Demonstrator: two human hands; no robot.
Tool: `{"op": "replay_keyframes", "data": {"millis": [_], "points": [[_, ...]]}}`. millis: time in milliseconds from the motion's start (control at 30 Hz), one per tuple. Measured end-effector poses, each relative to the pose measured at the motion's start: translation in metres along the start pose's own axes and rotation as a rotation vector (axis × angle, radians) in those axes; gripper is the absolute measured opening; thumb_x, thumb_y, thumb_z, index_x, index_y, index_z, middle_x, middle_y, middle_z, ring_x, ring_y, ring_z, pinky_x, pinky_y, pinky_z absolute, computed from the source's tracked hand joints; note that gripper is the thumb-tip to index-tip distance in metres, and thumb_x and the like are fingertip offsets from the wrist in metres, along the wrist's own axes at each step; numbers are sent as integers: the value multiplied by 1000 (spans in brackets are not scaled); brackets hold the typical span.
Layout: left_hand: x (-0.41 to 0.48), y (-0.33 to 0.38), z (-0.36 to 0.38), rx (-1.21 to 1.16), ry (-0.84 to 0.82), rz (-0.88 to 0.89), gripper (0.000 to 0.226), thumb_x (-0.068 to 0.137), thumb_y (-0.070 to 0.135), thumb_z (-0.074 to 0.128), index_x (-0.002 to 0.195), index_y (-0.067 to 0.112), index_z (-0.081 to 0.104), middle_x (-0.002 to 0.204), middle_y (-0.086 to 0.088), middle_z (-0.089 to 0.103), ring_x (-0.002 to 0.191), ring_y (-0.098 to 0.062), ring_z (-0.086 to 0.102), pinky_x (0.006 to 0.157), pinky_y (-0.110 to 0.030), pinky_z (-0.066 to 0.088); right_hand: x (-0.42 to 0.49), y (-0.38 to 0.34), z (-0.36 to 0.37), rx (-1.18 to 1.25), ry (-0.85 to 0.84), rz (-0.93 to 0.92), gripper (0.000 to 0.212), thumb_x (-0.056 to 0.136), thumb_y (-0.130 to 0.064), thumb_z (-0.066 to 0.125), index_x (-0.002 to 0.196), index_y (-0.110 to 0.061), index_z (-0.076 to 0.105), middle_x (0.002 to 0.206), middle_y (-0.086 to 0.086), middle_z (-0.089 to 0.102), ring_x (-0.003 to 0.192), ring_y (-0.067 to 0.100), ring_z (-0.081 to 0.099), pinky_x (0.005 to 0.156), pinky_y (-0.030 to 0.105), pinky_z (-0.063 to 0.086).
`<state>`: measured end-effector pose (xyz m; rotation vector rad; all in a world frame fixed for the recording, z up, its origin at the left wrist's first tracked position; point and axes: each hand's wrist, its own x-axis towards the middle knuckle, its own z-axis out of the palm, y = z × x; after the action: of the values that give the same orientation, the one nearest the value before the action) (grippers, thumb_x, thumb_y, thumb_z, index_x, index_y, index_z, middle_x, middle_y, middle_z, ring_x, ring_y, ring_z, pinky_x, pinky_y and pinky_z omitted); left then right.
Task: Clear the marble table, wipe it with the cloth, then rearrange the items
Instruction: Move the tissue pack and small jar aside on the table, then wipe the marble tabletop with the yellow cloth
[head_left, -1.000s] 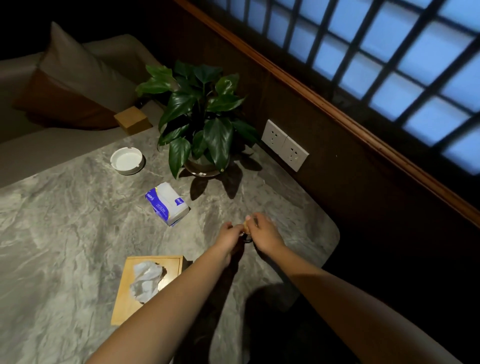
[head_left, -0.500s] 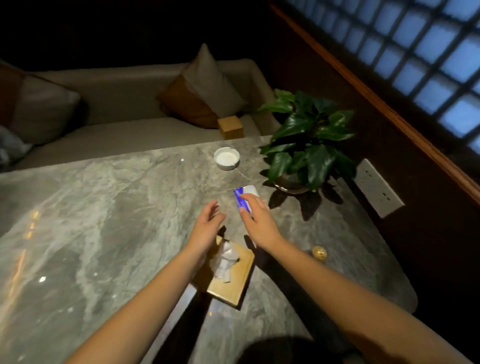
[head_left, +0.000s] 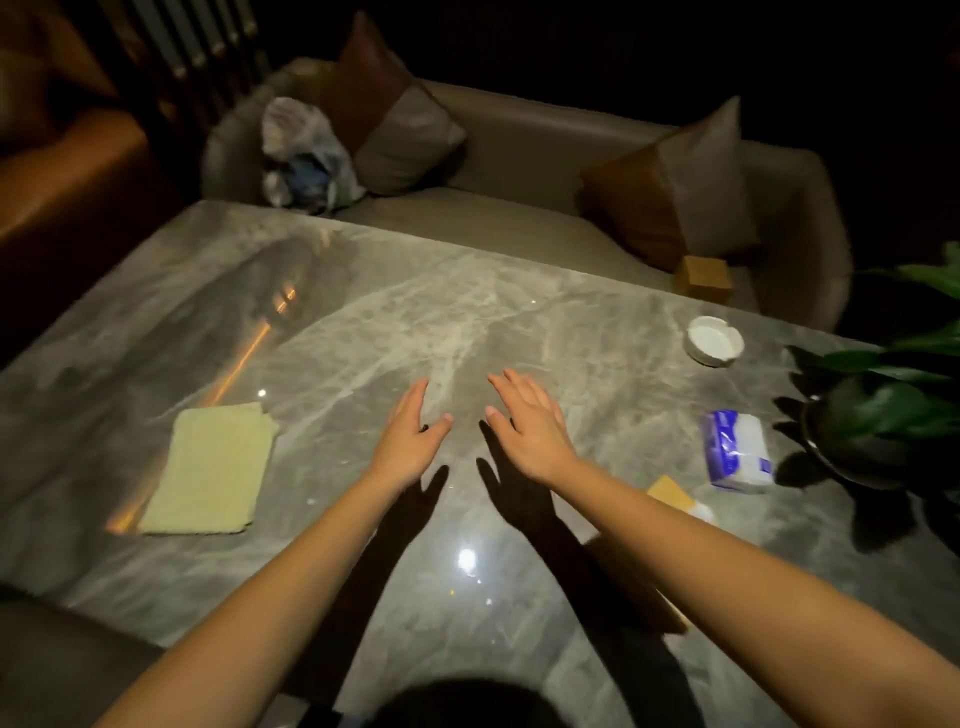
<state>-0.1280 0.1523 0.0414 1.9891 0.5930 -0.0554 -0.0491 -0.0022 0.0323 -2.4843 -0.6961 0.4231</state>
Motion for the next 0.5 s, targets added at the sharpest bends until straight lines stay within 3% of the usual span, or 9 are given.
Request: {"op": "replay_keyframes", "data": {"millis": [167, 300, 500], "points": [[18, -69, -73, 183, 128, -36, 67, 93, 37, 48, 149, 19, 17, 158, -3, 16, 147, -20, 13, 118, -46, 16, 43, -70, 54, -46, -99, -88, 54, 101, -42, 33, 152, -27, 21, 162, 1, 12, 149, 22, 6, 119, 51, 9], [24, -125, -125, 318, 204, -67, 64, 94, 40, 44, 149, 22, 18, 159, -1, 16, 147, -21, 11, 117, -50, 13, 71, -127, 103, -121, -164, -191, 62, 95, -48, 29, 151, -22, 24, 160, 8, 19, 147, 28, 16, 118, 51, 18], [23, -213, -194, 668, 125, -91, 60, 96, 41, 35, 150, 25, 14, 160, 2, 8, 148, -20, 5, 118, -47, 4, 107, -216, 180, -74, -271, -189, 59, 95, -42, 29, 148, -17, 31, 154, 12, 32, 143, 29, 28, 117, 45, 22]]}}
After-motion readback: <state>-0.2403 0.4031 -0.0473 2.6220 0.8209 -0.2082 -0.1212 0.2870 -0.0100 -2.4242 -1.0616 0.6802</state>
